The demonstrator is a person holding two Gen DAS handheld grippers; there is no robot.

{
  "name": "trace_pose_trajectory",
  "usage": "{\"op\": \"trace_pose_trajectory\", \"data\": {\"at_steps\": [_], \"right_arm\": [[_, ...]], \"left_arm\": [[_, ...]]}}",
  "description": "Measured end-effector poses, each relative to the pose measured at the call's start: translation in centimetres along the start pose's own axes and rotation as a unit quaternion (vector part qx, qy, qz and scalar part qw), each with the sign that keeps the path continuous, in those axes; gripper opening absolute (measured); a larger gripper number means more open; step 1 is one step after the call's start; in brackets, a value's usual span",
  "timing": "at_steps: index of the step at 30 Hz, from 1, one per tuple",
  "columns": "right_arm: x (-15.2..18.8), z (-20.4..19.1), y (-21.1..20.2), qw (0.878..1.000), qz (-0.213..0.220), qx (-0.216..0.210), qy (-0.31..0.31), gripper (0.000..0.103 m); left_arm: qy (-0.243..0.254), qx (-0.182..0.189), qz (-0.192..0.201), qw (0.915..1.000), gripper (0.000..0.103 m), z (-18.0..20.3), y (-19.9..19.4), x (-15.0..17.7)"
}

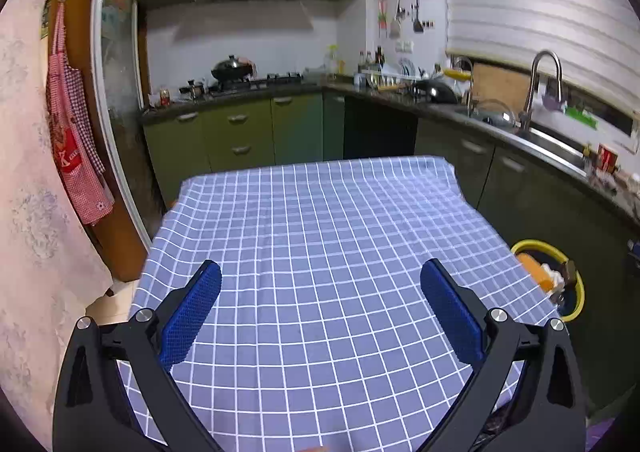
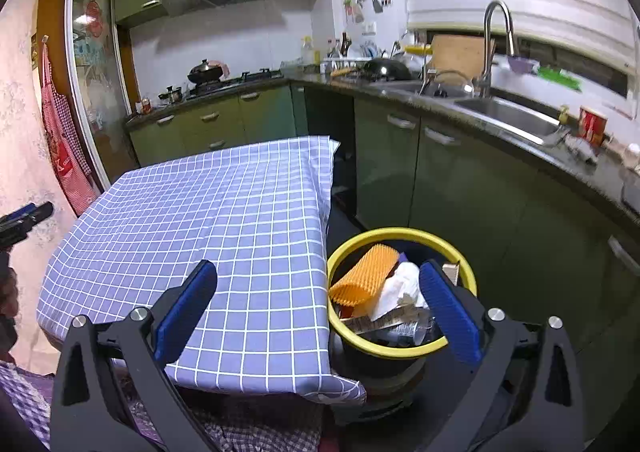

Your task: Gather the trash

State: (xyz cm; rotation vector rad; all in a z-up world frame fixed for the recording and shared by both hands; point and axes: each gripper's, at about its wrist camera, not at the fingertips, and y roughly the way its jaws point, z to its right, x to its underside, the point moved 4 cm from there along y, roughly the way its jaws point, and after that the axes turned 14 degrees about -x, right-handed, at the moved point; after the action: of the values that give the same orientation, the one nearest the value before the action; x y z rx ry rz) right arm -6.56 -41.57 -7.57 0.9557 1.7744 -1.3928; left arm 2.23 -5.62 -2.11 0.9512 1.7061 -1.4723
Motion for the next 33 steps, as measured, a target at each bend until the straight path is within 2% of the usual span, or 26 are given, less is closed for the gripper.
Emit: {"op": "trace_pose_trajectory", "data": {"at_steps": [3,6,10,33], "right_arm": [[-0.1,-0.5,-0.5,1.000,0.010,0.012,-0.011,0.096],[0.1,-0.7,-0.4,1.000,0.009,0.011,-0.012,0.096],[0.3,-0.7,-0.2,1.000,0.008,0.009,-0.006,0.096],[0.5,-0.7,1.1,1.000,0.003,0.006,0.000,0.096]], "left_arm": [[-0.008,0.006,0.013,0.9999,0.098,-1.1,-1.7,0.0],[-0.004,-0.004,0.024,0.9997,0.098,-1.4,-2.9,0.4],[-0.004,-0.010,0.023,0.9997,0.098,-1.6,-3.5,1.1],[0.002,-0.014,0.011,0.9998,0.098,-1.4,-2.6,1.6]]}}
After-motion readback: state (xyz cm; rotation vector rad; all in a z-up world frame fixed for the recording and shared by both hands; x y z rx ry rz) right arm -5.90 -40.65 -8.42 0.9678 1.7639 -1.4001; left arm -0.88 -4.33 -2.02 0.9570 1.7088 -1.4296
